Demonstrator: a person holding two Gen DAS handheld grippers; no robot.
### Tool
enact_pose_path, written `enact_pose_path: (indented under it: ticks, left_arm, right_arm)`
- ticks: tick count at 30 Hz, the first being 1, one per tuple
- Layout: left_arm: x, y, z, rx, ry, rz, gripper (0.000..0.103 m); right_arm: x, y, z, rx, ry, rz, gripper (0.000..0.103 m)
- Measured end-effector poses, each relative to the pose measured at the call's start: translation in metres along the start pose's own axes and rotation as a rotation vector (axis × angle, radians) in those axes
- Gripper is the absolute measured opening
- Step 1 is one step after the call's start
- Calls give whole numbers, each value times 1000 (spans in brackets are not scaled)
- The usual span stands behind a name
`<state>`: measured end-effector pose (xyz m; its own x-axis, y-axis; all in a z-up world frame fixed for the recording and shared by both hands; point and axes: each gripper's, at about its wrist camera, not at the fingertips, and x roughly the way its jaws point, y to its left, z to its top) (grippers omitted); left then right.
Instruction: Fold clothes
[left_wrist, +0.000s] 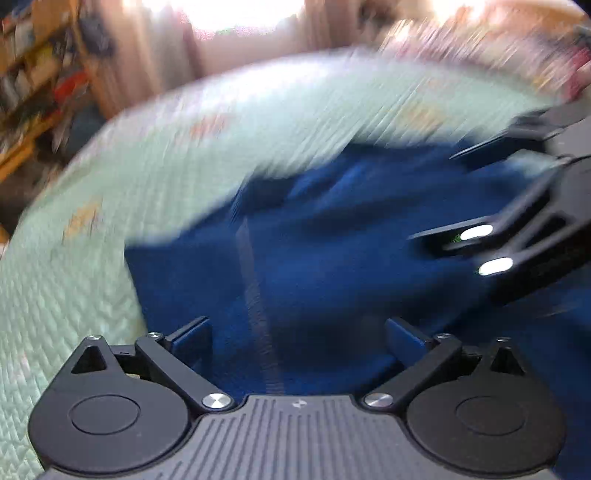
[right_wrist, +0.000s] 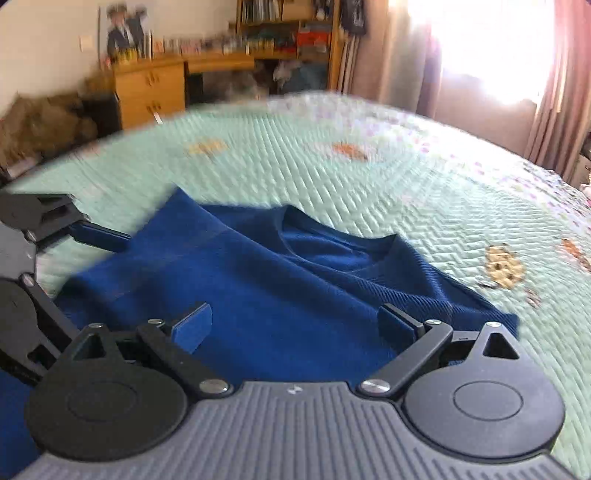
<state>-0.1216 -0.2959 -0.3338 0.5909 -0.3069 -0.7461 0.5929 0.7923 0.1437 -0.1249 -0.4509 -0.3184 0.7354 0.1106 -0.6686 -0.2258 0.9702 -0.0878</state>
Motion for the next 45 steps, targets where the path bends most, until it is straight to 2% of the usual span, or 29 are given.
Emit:
enact_pose_path:
  ticks: [1,2,3,4,6,8,10,12,15,17,18,20,21,23,25,26,29,31,33,34,39,40,41,42,43,44,45]
  left_arm:
    - [3,15,-4,-71,-19,-71,103]
    - [1,26,-7,-105,-35,-102,103]
    - [-3,31,-11,-103,-54,-96,103]
    - [-6,36,-16,-96,-72,-84,103]
    - [-8,45,-24,-133,-106,-104,103]
    - [-12,43,-27,-152,-148,-87,103]
    - [-14,33,-32,-116,-177,-47,102]
    - [-13,32,-32,-96,-187,-34,102]
    - [-15,40,-35,-119,-183,-53,103]
    - [-14,39,-37,-116,-190,-49,103]
    - [-14,38,-37,-111,-192,-44,103]
    - [-13,35,-38,-99,-199,-34,103]
    - [-13,35,-39,-103,-203,-38,103]
    - [-13,37,-40,-112,-209,-46,103]
    - [-14,39,-42,-123,-219,-55,103]
    - [-14,40,-42,-127,-224,-58,102]
    - [-15,40,-42,-130,-224,-62,102]
    - [-16,39,-43,-128,-228,-64,102]
    - [-17,42,-45,-139,-233,-78,102]
    - [-16,45,-45,-149,-236,-88,102]
    - [-15,50,-48,-167,-243,-108,102]
    - [-15,50,-48,-166,-244,-106,102]
    - [-14,50,-48,-167,-244,-107,102]
    - [-14,50,-48,-170,-244,-110,102]
    - [-14,51,-48,-173,-245,-112,102]
    - [-14,51,-48,-174,-246,-113,102]
    - [-14,51,-48,-174,-246,-113,102]
  right_arm:
    - [12,-15,-6,-6,30,2,96]
    - [14,-37,-14,15,15,18,100]
    - [15,-59,-21,36,0,34,100]
    - [13,-83,-28,81,-2,1,100]
    - [-1,-125,-40,198,4,-123,99]
    - [-26,-142,-39,273,-28,-157,95]
    - [-48,-122,-27,222,-120,-110,95]
    - [-46,-72,-3,80,-167,8,95]
    - [-6,-5,25,-48,-113,194,95]
    - [29,22,30,-129,-23,241,95]
    - [43,20,26,-156,7,232,94]
    - [56,-5,17,-142,15,209,100]
    - [57,-25,13,-91,31,185,100]
    - [50,-77,5,95,84,115,100]
    - [34,-96,9,200,89,2,99]
    - [22,-93,14,206,50,-3,99]
    - [11,-33,46,54,-79,165,99]
    - [33,25,72,-91,-81,268,99]
    - [70,70,94,-195,-53,310,99]
    - [85,78,101,-221,-38,308,99]
    - [136,50,118,-227,44,195,98]
    - [142,34,123,-186,48,131,98]
    - [141,8,128,-93,36,24,98]
    - [133,-16,131,22,16,-25,99]
    - [120,-35,132,145,-10,-17,99]
    - [106,-45,132,228,-39,28,99]
    - [93,-37,127,228,-55,105,99]
